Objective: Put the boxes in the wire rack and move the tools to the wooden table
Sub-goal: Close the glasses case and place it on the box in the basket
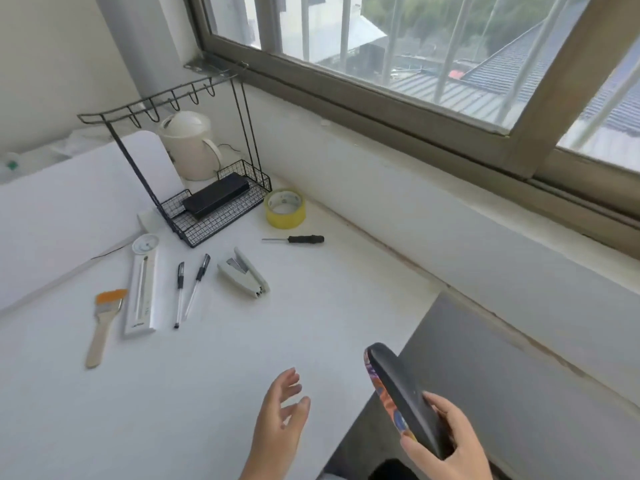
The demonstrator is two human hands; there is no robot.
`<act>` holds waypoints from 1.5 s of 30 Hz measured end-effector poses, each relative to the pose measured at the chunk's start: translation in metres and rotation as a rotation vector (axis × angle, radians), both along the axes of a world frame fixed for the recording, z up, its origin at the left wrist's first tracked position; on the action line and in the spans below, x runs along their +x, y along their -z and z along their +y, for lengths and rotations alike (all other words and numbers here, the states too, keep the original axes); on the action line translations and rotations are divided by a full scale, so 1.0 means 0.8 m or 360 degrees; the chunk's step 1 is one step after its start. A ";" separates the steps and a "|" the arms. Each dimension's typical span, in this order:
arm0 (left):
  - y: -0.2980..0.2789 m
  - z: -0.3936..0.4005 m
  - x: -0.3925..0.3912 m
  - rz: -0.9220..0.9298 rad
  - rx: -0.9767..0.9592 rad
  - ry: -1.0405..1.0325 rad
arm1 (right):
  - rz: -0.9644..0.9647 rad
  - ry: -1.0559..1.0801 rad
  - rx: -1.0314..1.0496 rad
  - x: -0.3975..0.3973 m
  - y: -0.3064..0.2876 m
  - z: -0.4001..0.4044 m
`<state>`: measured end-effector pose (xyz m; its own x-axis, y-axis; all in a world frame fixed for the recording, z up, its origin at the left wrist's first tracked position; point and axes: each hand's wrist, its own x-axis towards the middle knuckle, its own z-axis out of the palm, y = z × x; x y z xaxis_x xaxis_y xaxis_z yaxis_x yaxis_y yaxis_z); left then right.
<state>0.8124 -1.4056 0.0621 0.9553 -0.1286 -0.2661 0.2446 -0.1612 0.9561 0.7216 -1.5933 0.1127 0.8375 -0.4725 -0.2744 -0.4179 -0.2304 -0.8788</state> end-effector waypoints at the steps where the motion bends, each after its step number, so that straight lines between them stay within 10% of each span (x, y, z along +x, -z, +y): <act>1: 0.001 -0.004 0.009 0.0024 0.0012 -0.0069 | -0.0010 -0.0033 -0.0066 0.016 0.006 -0.008; 8: 0.012 -0.040 0.089 0.0146 0.0092 -0.0608 | -0.0444 -0.0511 -0.0210 0.199 -0.001 -0.062; 19: -0.063 -0.043 0.244 0.0086 -0.0448 -0.1050 | -0.0654 -0.2158 -0.0517 0.472 0.002 -0.032; 28: -0.064 0.031 0.422 -0.0030 -0.0310 -0.1259 | -0.0667 -0.1564 -0.0215 0.648 0.013 0.055; 37: -0.007 0.092 0.548 -0.0013 0.0703 -0.0936 | -0.0539 -0.1614 -0.0438 0.764 0.053 0.127; 45: 0.006 0.095 0.555 -0.0127 0.0855 -0.0921 | -0.0512 -0.1578 -0.0545 0.770 0.068 0.130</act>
<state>1.2564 -1.3297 0.0576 0.8501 0.5207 -0.0789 0.3645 -0.4736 0.8018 1.3378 -1.4893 0.0586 0.8965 0.4410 0.0423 0.3251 -0.5901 -0.7390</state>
